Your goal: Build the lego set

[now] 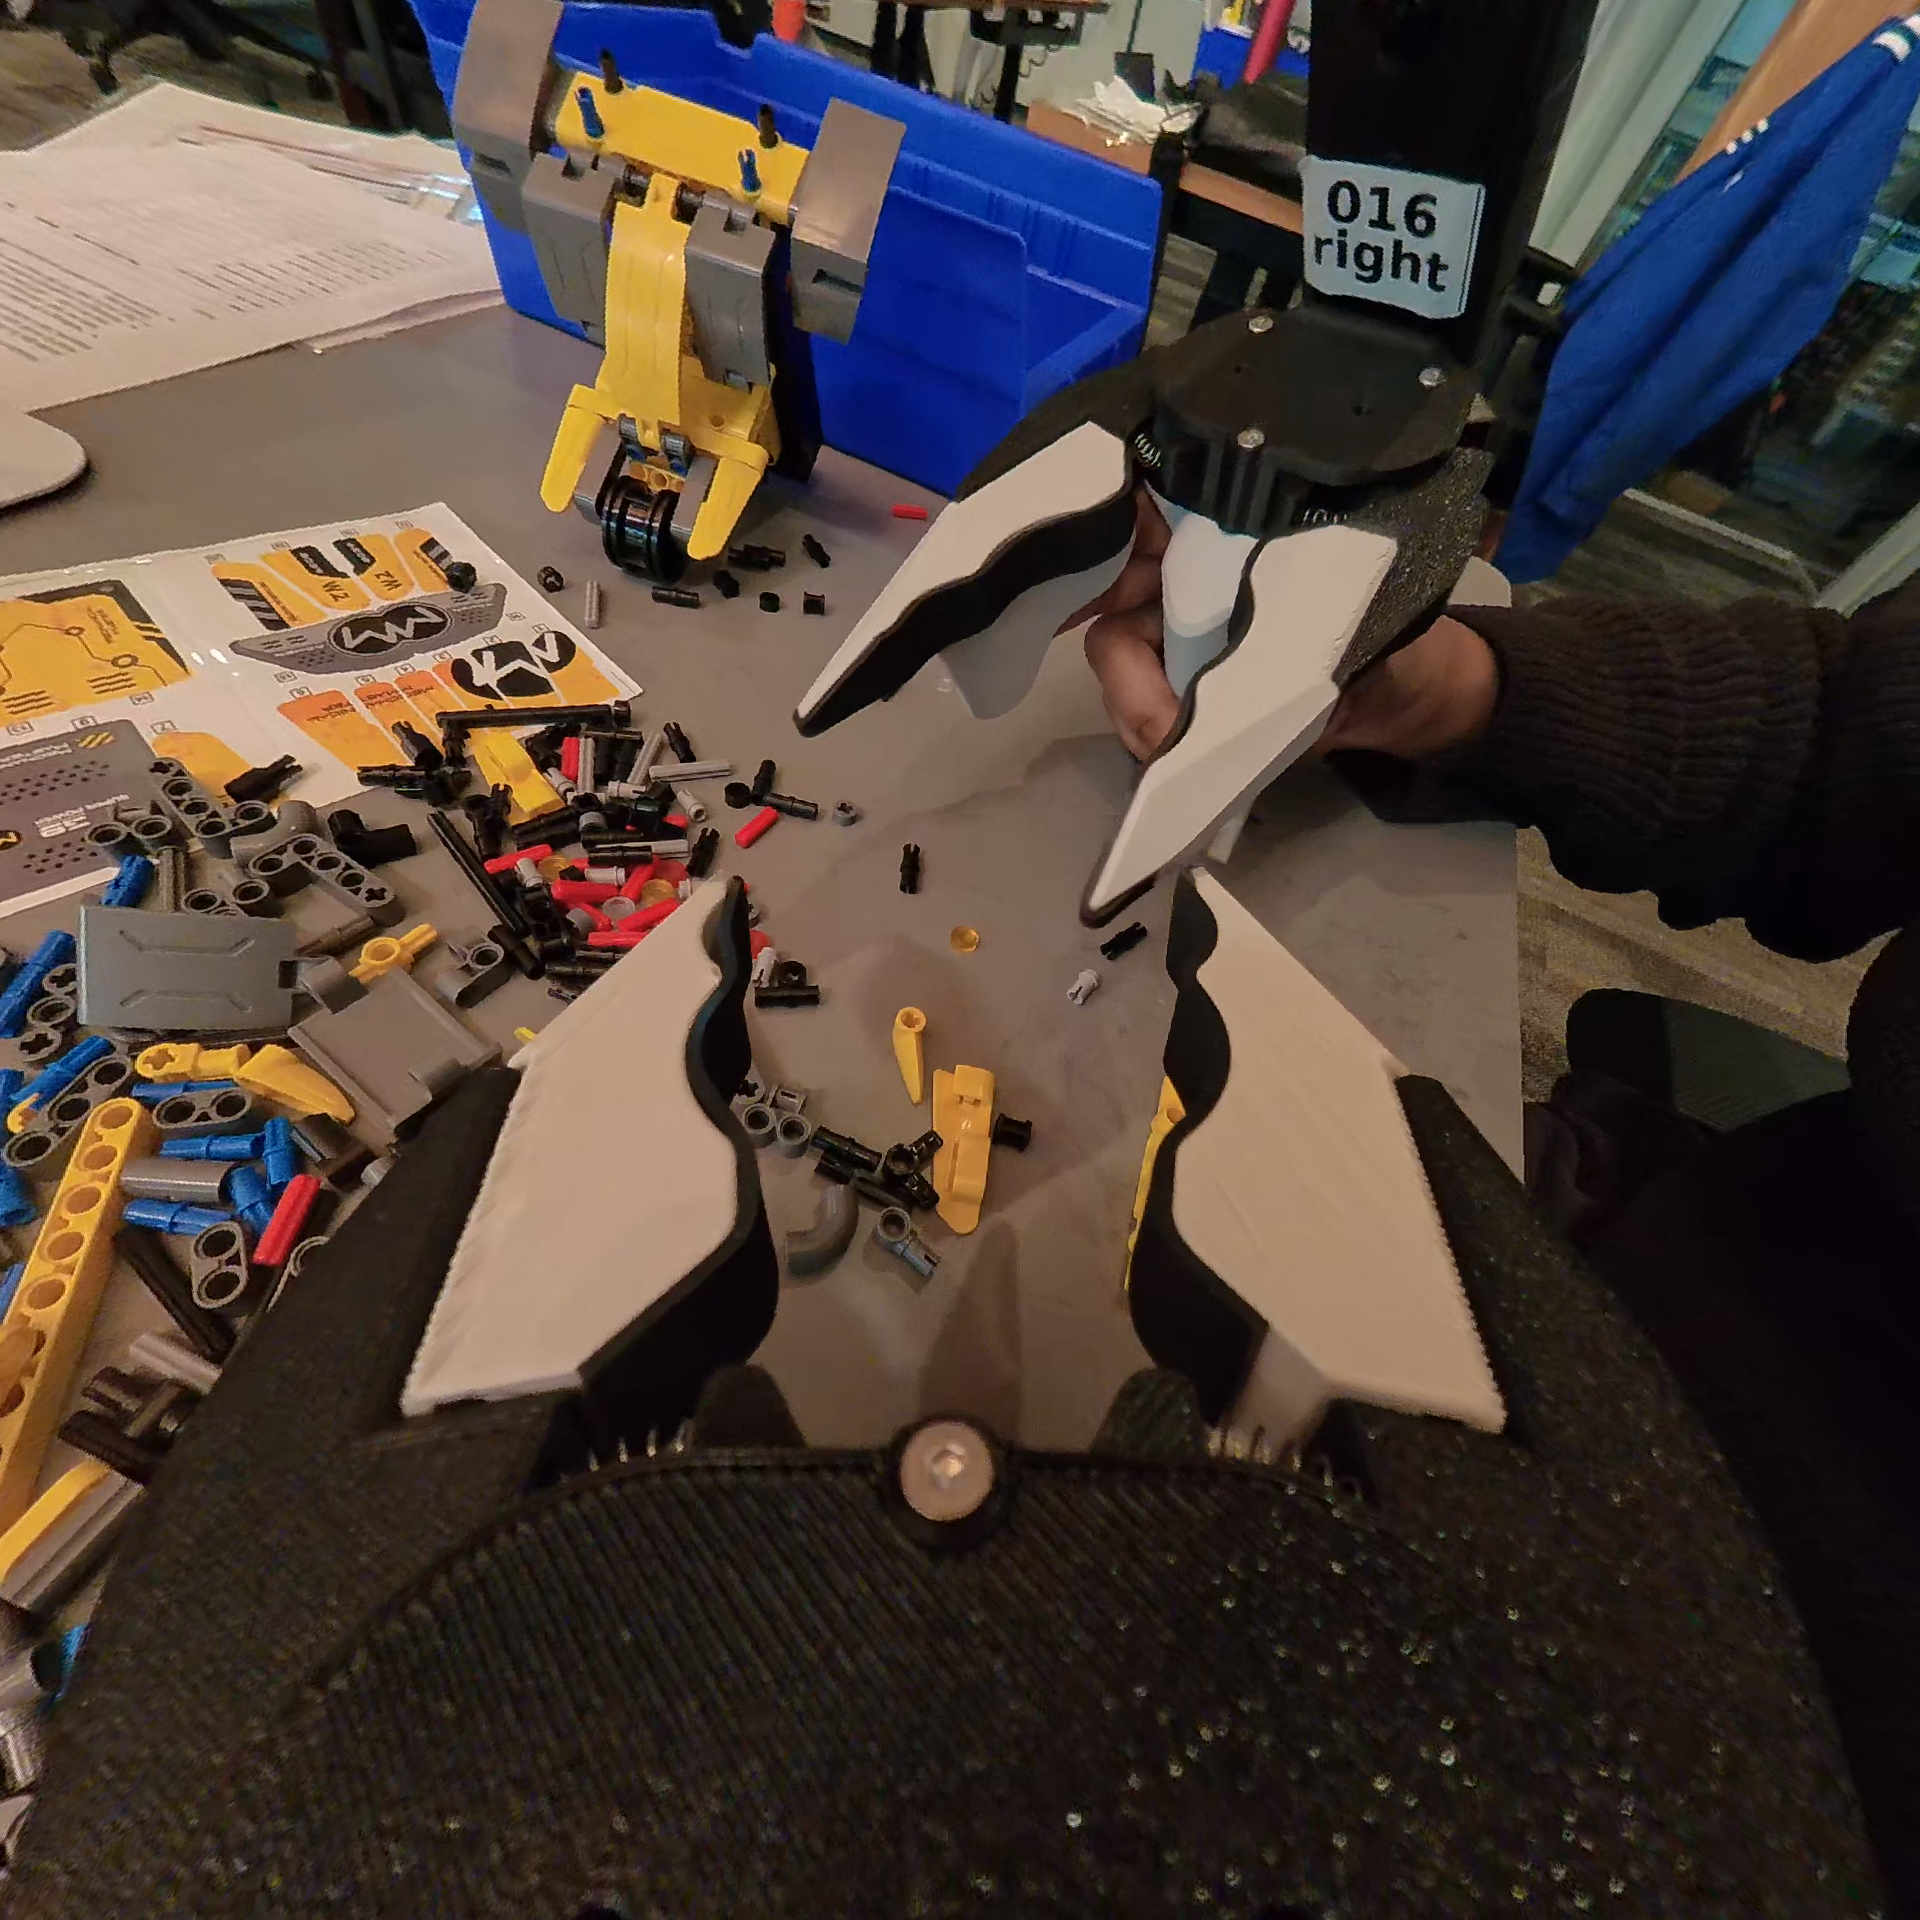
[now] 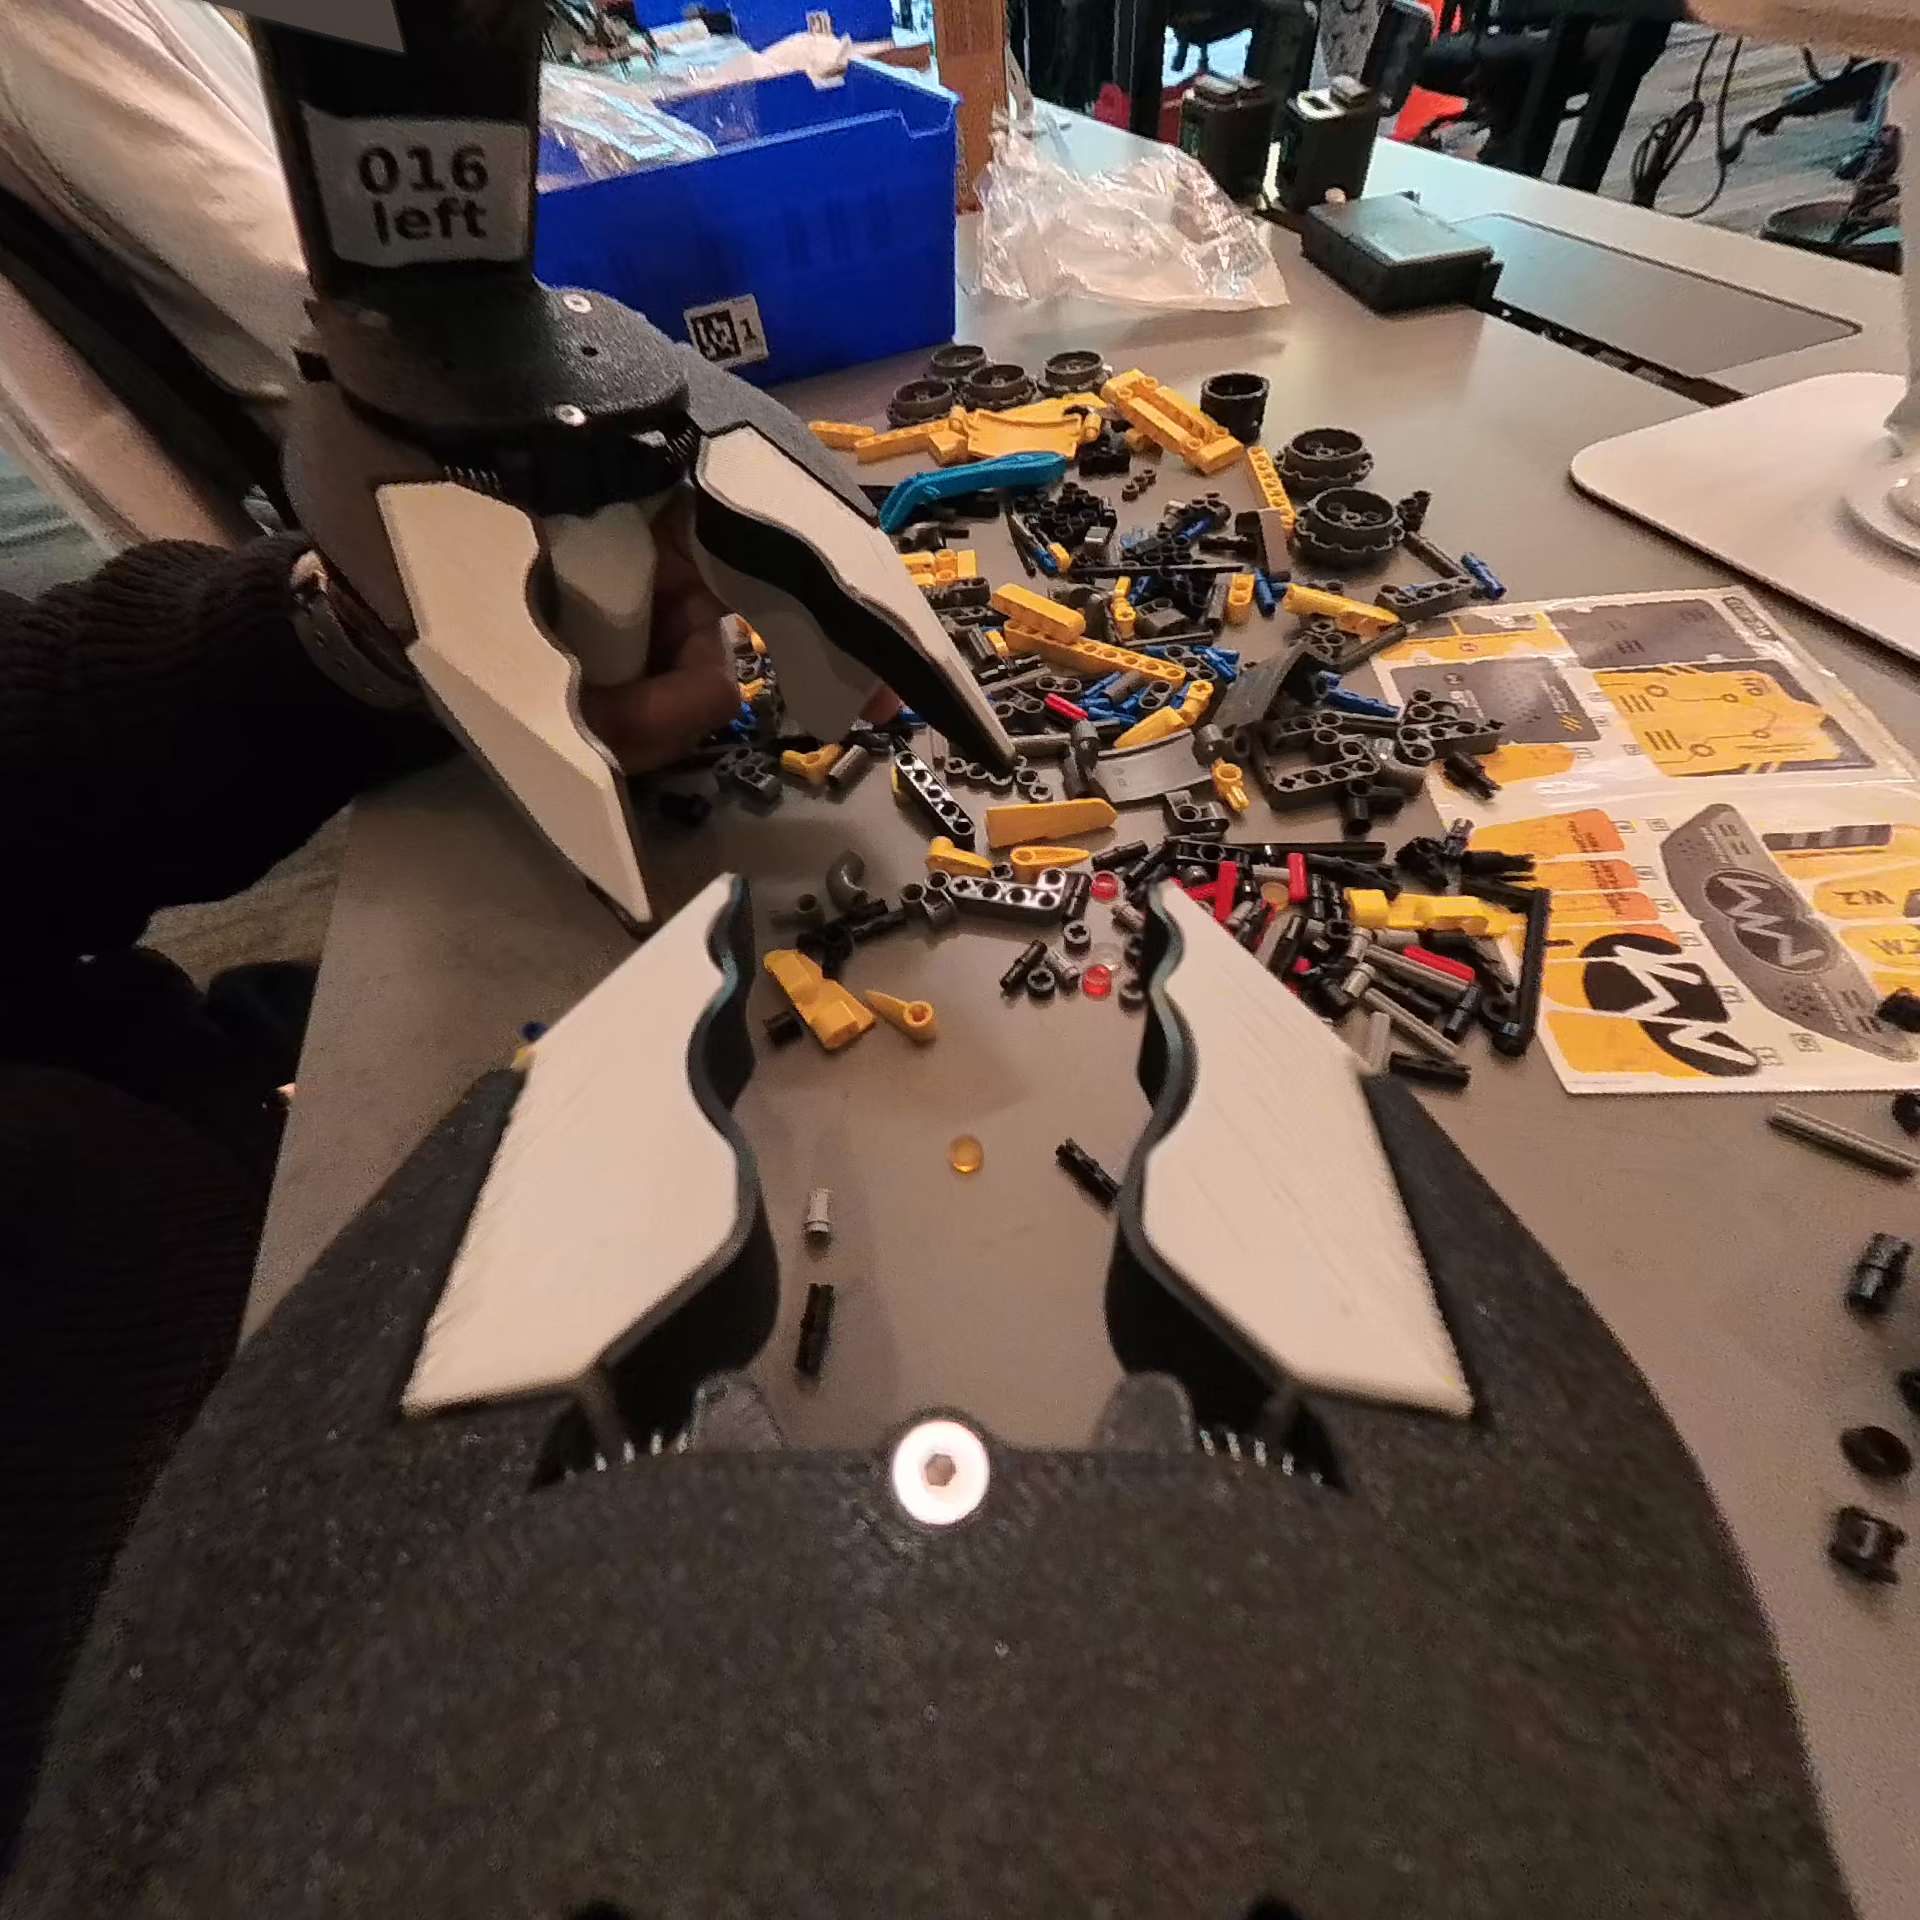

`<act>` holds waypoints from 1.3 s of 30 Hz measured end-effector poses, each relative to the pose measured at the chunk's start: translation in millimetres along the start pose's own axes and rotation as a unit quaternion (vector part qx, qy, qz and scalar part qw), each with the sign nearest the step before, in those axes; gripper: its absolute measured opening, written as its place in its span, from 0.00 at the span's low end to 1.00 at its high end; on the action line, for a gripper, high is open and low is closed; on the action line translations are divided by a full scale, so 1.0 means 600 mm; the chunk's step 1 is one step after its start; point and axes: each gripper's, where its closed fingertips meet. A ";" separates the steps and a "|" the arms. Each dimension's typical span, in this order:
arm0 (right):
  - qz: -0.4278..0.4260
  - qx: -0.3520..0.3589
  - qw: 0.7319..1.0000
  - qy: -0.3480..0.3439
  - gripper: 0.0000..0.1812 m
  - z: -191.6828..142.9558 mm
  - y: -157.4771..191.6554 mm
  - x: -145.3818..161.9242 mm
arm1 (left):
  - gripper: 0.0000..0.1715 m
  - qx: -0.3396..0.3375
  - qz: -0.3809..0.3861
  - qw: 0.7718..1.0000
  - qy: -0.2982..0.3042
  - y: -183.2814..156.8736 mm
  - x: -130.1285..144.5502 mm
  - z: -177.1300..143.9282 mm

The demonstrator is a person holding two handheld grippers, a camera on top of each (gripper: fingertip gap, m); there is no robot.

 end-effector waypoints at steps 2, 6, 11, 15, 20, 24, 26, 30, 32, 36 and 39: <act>-0.011 0.006 1.000 0.014 0.41 0.003 -0.001 0.006 | 0.46 0.001 0.002 1.000 0.001 -0.001 0.001 0.000; -0.033 0.013 0.999 0.030 0.41 0.008 0.004 0.011 | 0.46 0.000 0.003 1.000 0.003 -0.001 0.002 0.001; -0.046 0.060 0.995 0.059 0.39 0.005 -0.020 0.024 | 0.45 -0.001 0.001 1.000 0.002 0.000 0.001 0.001; -0.057 0.098 0.992 0.049 0.23 -0.013 -0.045 0.021 | 0.44 -0.002 0.002 1.000 -0.009 0.000 -0.003 -0.003; -0.114 0.172 0.977 0.053 0.00 -0.035 -0.077 0.019 | 0.10 -0.026 -0.005 0.998 -0.058 0.020 -0.027 -0.024; -0.124 0.203 0.969 0.068 0.02 -0.037 -0.092 0.024 | 0.00 -0.057 -0.027 0.992 -0.112 0.046 -0.055 -0.047; -0.122 0.219 0.966 0.064 0.05 -0.042 -0.101 0.022 | 0.00 -0.072 -0.032 0.988 -0.133 0.056 -0.065 -0.057; -0.103 0.249 0.962 0.032 0.06 -0.059 -0.121 0.009 | 0.01 -0.084 -0.029 0.985 -0.149 0.061 -0.072 -0.065; -0.100 0.248 0.963 0.013 0.05 -0.061 -0.127 0.001 | 0.06 -0.085 -0.021 0.985 -0.145 0.060 -0.072 -0.062; -0.093 0.224 0.970 -0.012 0.02 -0.047 -0.133 -0.012 | 0.06 -0.120 -0.007 0.982 -0.148 0.076 -0.103 -0.052; -0.071 0.207 0.976 -0.020 0.14 -0.032 -0.144 -0.016 | 0.12 -0.109 0.008 0.986 -0.125 0.072 -0.146 -0.032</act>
Point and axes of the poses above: each gripper's, where its closed fingertips meet, z out along the fingers, x out of its underside, y = z × x across the jaws, and after that the axes turned 10 degrees about -z, right-handed
